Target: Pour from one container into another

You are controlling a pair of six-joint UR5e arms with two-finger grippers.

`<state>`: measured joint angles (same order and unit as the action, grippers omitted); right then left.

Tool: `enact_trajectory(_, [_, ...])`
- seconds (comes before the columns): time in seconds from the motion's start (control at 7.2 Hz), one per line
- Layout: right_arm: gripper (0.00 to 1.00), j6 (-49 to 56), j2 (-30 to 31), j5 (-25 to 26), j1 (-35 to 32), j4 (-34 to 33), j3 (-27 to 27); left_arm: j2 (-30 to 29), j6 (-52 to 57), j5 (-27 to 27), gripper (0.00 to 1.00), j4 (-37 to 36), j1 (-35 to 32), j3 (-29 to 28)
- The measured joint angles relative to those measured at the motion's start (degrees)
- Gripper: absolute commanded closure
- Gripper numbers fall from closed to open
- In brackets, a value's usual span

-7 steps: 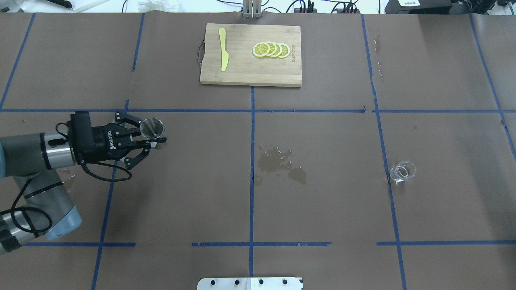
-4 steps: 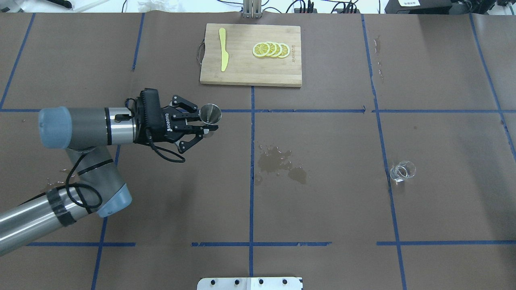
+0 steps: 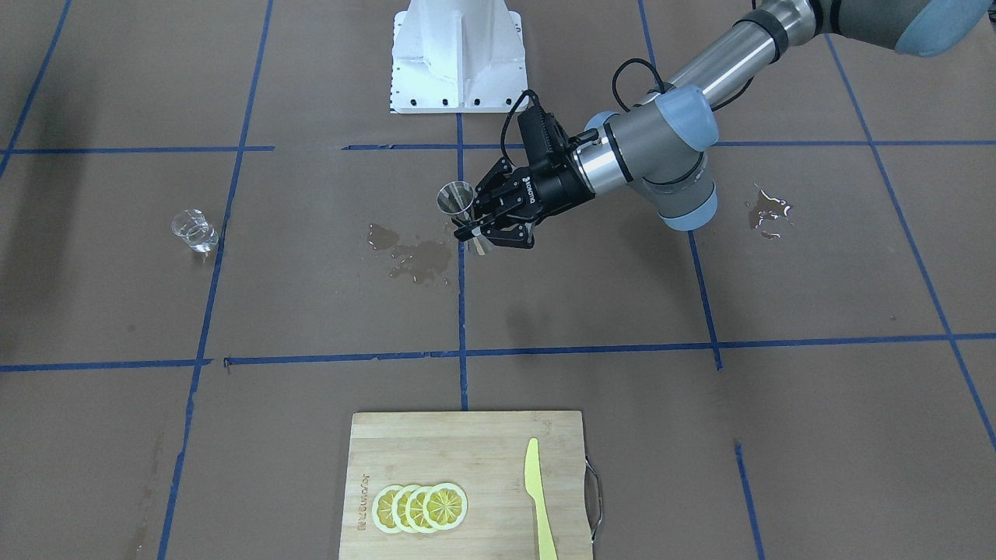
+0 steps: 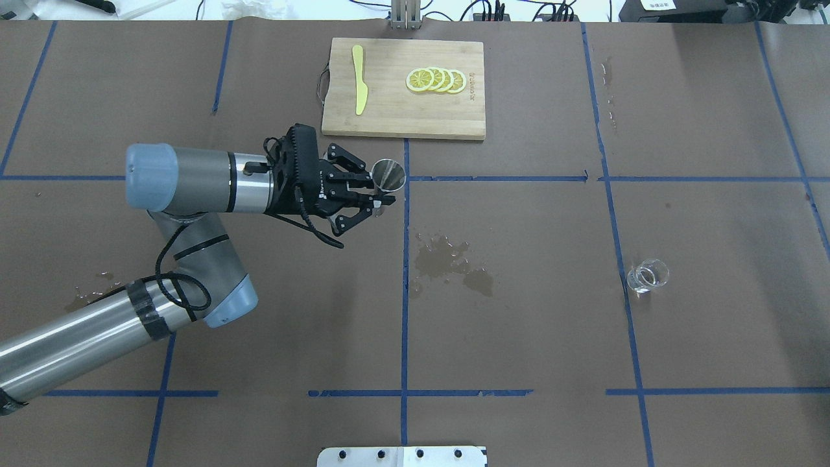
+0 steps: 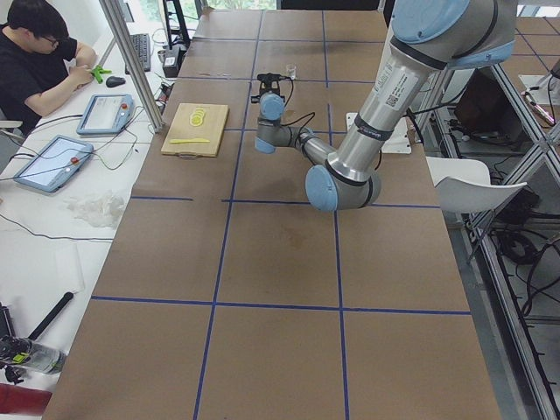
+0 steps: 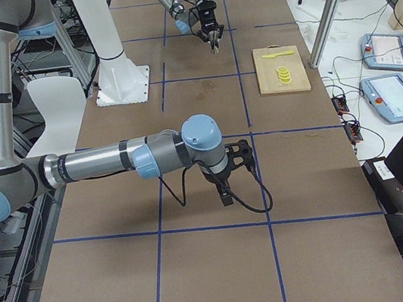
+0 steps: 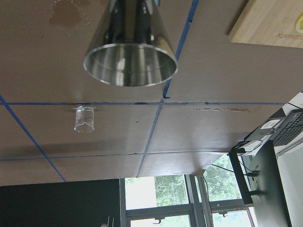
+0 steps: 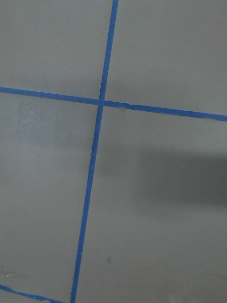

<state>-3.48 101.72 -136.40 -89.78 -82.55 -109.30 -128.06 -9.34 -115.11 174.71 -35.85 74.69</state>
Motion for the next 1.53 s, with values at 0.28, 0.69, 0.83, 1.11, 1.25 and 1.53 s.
enact_trajectory(0.28, [0.0,-8.62,0.27,-0.49,0.73,-0.18,-5.87,-0.83,0.0,-0.26,1.0,0.02,0.2,-0.4])
enact_trajectory(0.69, [0.0,-30.56,0.55,1.99,10.95,4.08,-13.45,-1.16,0.1,0.15,1.0,0.18,0.49,-0.42])
enact_trajectory(0.83, [0.0,-40.13,0.9,5.65,16.03,8.93,-14.42,-1.12,0.11,0.29,1.0,0.19,0.5,-0.42])
enact_trajectory(1.11, [0.0,-53.49,3.08,16.25,25.63,17.95,-15.25,-1.07,0.06,0.77,1.0,0.19,0.46,-0.42])
enact_trajectory(1.25, [0.0,-59.24,5.38,22.7,30.64,23.41,-15.36,-1.02,0.04,1.34,1.0,0.19,0.46,-0.42])
enact_trajectory(1.53, [0.0,-71.98,7.66,43.36,46.15,29.13,-15.41,-0.94,0.03,1.69,1.0,0.19,0.44,-0.42])
